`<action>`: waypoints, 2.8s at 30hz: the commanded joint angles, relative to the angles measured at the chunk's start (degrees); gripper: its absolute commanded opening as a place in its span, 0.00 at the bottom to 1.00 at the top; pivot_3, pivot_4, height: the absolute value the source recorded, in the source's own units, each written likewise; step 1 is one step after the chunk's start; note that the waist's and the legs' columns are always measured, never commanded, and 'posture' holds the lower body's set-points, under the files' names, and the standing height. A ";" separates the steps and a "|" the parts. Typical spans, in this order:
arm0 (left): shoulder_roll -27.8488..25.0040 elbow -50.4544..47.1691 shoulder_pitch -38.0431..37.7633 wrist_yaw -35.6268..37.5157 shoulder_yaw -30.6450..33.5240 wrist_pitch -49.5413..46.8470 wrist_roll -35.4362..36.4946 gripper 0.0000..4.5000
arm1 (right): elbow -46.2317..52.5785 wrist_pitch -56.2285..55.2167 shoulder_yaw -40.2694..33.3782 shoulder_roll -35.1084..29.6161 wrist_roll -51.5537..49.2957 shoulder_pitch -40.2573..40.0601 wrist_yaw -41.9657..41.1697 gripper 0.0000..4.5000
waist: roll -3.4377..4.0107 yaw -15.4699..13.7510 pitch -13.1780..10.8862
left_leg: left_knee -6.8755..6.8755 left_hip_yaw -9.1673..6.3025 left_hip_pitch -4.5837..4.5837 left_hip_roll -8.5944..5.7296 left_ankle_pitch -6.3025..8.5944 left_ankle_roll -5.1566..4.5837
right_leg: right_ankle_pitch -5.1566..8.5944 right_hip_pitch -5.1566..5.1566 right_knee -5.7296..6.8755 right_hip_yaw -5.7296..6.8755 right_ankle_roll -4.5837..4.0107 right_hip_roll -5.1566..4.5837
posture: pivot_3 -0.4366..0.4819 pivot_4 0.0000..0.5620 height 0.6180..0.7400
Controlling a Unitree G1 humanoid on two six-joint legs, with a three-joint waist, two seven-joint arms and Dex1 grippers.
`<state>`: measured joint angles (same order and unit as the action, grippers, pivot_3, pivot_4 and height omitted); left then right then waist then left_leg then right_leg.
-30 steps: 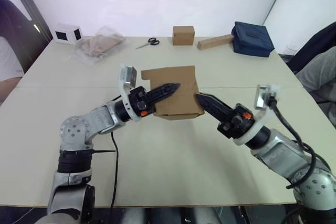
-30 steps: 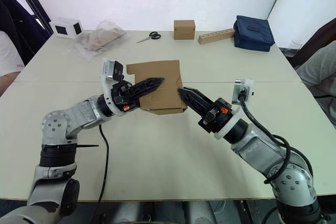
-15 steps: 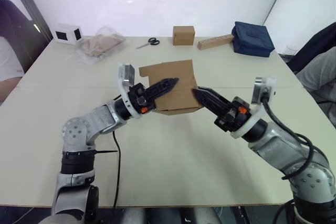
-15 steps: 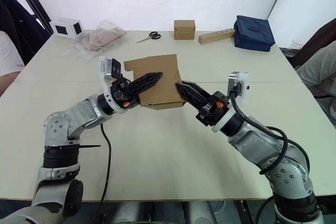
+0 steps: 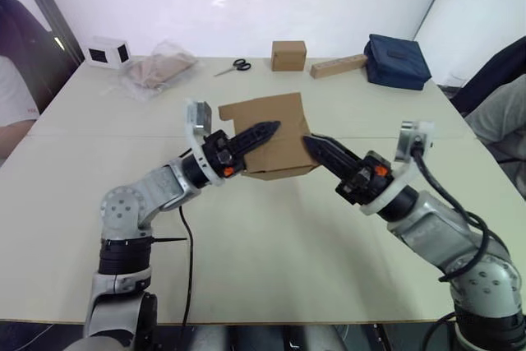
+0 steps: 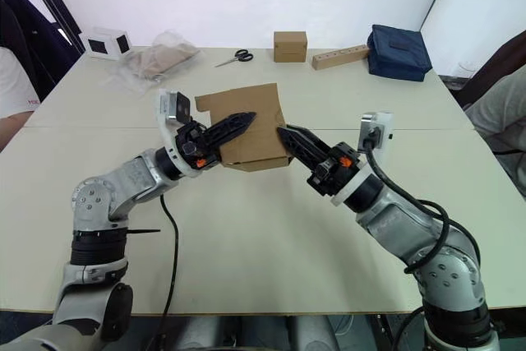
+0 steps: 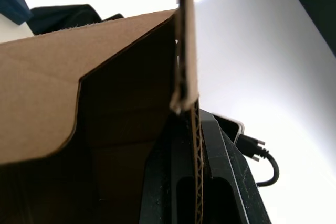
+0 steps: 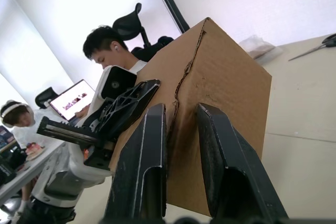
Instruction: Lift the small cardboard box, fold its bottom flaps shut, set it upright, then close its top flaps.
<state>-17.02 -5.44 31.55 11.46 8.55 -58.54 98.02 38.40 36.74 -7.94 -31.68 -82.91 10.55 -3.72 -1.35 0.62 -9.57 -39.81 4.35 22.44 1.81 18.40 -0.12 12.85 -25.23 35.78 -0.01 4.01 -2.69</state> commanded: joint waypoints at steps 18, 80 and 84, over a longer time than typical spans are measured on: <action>-0.83 -0.29 1.69 2.03 0.60 0.10 -0.03 0.00 | 0.43 -4.68 -6.09 0.08 -10.41 -4.05 1.49 0.20 | 0.00 0.02 0.00 | 0.01 0.00 -0.01 0.01 0.00 0.00 | 0.00 0.00 0.00 -0.01 0.00 -0.01 | 0.48 0.27 1.00; -4.92 -1.01 1.53 6.88 -1.59 -4.01 -1.07 0.00 | 0.44 0.95 0.42 0.77 1.70 2.67 0.17 0.01 | 0.00 0.03 0.00 | 0.08 0.02 0.04 0.01 0.01 -0.01 | 0.00 0.00 -0.18 0.01 0.00 -0.02 | 0.48 0.27 1.00; -10.13 0.47 4.87 13.77 -2.55 -6.80 -6.21 0.00 | 0.79 0.75 -4.58 -2.34 0.25 0.00 -0.82 0.01 | 0.00 -0.01 0.00 | 0.10 0.02 0.04 0.01 0.01 -0.01 | 0.00 0.00 -0.18 0.02 0.00 0.00 | 0.48 0.27 1.00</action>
<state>-23.47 -4.76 33.05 19.42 7.08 -63.19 95.34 36.44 38.04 -7.80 -31.78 -80.60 12.20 -3.20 -1.35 0.61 -9.57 -39.71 4.36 22.47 1.81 18.41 -0.13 12.85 -25.23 35.58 0.01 4.01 -2.69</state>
